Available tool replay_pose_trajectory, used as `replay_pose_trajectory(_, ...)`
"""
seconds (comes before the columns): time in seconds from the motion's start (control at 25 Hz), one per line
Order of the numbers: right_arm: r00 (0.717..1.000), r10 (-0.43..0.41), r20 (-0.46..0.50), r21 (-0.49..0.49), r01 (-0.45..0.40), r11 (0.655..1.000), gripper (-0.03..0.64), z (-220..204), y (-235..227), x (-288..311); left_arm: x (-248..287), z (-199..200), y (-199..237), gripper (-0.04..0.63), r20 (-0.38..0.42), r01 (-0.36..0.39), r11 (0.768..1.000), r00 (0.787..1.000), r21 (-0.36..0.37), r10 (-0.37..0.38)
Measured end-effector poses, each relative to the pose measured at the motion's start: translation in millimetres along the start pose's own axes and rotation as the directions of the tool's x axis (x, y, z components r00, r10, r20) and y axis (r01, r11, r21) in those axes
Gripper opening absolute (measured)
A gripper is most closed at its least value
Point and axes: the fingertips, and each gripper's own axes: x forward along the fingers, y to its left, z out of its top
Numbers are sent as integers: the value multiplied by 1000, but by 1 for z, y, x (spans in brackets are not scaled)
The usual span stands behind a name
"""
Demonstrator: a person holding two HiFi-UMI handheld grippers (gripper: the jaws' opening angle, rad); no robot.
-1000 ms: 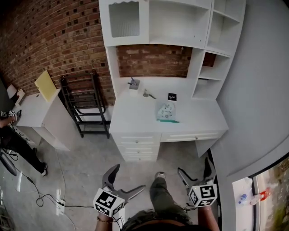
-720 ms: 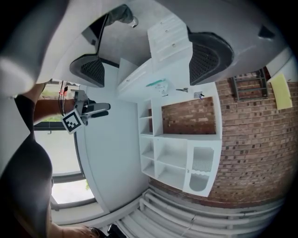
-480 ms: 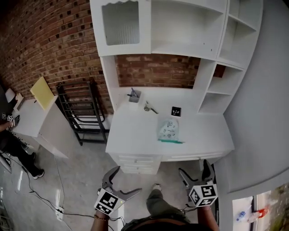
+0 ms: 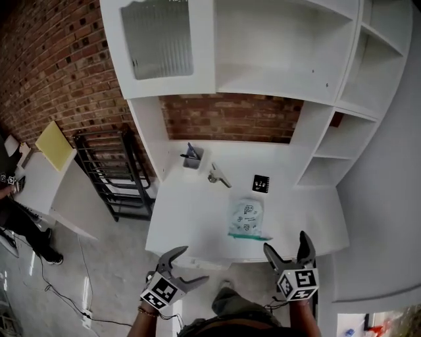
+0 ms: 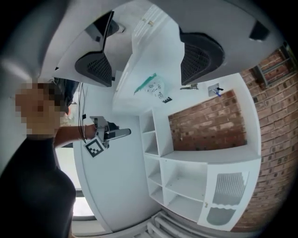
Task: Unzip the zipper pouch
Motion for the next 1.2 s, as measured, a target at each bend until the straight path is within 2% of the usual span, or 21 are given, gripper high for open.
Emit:
replay_pose_trajectory(0.2,1000,6,-25,-19,-6,1000,526,-4,-26,44,54,-11,26,394,-41,74,996,997,54,-72)
replay_pose_trajectory(0.28,1000,0,-28,-28,-1,1000,525,-5,-33,56,76,-18,33,383,-57,120,991,992,66,-117)
replay_pose_trajectory(0.48,999,-27,-29,-14,26,1000,522,-15,-44,68,119,-42,38,371,-147,258,958,960,124,-240)
replay_pose_trajectory(0.64,998,-50,-35,1,50,999,518,-17,-48,70,144,-53,39,351,-180,330,932,936,149,-302)
replay_pose_trajectory(0.76,997,-73,-22,-8,73,997,518,-13,-50,69,162,-57,42,317,-206,372,908,920,194,-333)
replay_pose_trajectory(0.88,994,-103,-25,-5,102,995,517,-14,-54,67,181,-62,47,271,-250,428,868,895,250,-369)
replay_pose_trajectory(0.96,991,-127,-34,-1,127,992,515,-17,-57,64,193,-67,50,265,-292,473,834,871,285,-395)
replay_pose_trajectory(1.2,974,-220,-49,28,221,975,510,-25,-65,52,222,-83,50,252,-422,616,695,779,371,-465)
